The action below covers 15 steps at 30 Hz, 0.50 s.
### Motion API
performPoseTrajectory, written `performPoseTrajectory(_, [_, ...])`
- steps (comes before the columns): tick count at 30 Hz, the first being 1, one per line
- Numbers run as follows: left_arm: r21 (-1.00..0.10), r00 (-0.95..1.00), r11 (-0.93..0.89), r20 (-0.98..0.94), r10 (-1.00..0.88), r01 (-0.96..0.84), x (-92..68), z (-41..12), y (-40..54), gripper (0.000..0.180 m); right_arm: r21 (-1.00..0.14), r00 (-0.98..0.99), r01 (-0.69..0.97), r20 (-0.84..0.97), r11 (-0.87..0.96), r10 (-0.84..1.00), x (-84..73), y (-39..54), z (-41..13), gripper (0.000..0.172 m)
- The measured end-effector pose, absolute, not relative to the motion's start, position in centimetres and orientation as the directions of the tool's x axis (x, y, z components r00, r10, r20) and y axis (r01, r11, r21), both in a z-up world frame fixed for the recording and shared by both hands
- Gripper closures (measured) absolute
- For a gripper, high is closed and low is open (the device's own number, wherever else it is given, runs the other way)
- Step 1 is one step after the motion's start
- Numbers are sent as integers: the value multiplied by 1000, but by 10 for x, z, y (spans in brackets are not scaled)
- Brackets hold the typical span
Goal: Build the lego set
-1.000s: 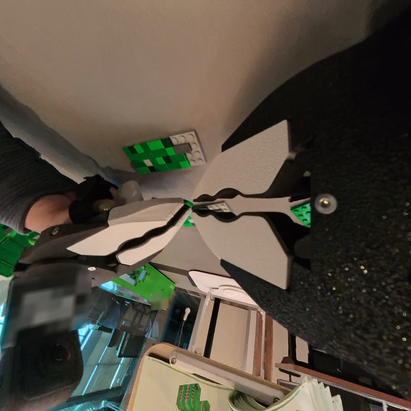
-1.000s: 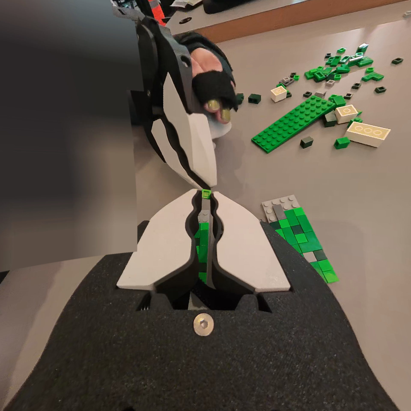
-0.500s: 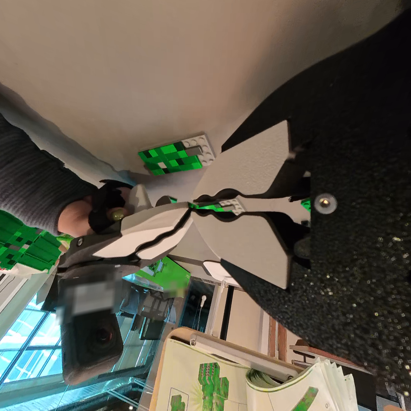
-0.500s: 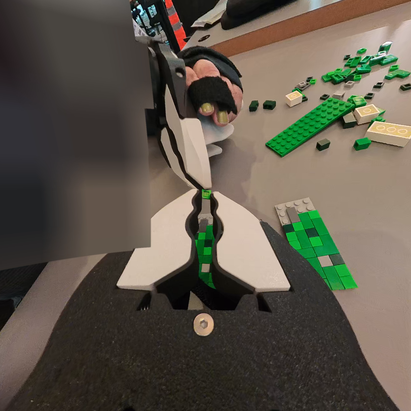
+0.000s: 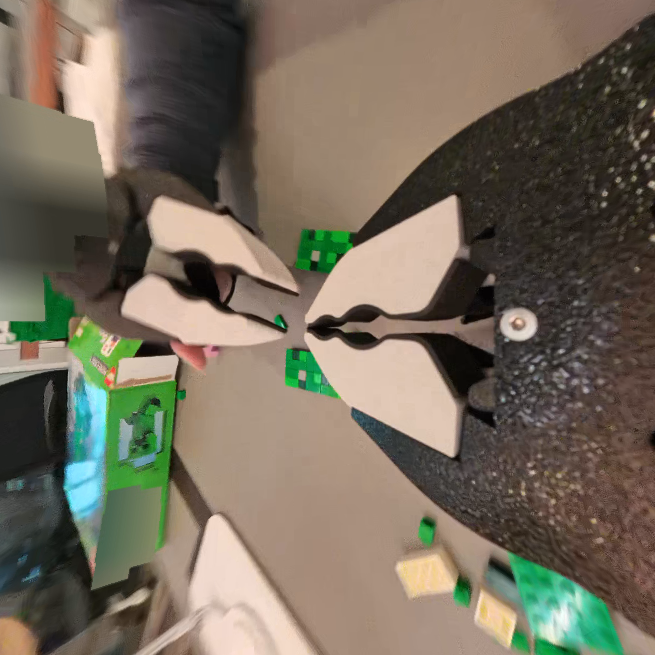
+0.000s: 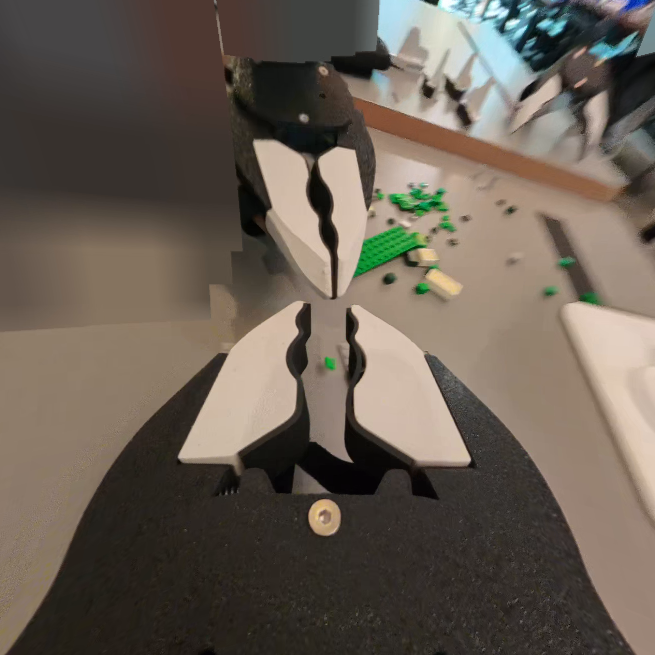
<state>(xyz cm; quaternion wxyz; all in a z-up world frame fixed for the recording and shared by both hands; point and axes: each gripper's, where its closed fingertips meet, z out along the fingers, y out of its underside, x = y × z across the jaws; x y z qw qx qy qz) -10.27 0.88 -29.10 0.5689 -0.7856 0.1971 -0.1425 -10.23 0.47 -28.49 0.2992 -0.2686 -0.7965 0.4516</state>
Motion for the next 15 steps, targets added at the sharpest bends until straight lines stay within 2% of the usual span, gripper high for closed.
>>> performPoseTrajectory(3, [-939,873,-338,215,-438,61,-111,-290,10,180,-727,-614,152,461,669,641,-105,10,-294,155])
performPoseTrajectory(8, [-927,896,-375,173,-409,8,-119,-305,11,180,-654,-621,402,319,640,716,-106,24,-327,163])
performPoseTrajectory(11, [-931,927,-358,78,-366,-63,-127,-310,13,180,-595,-643,487,251,639,723,-95,33,-342,163])
performPoseTrajectory(15, [-945,945,-316,26,-325,-83,-135,-305,14,180,-597,-596,544,221,590,772,-96,40,-346,162])
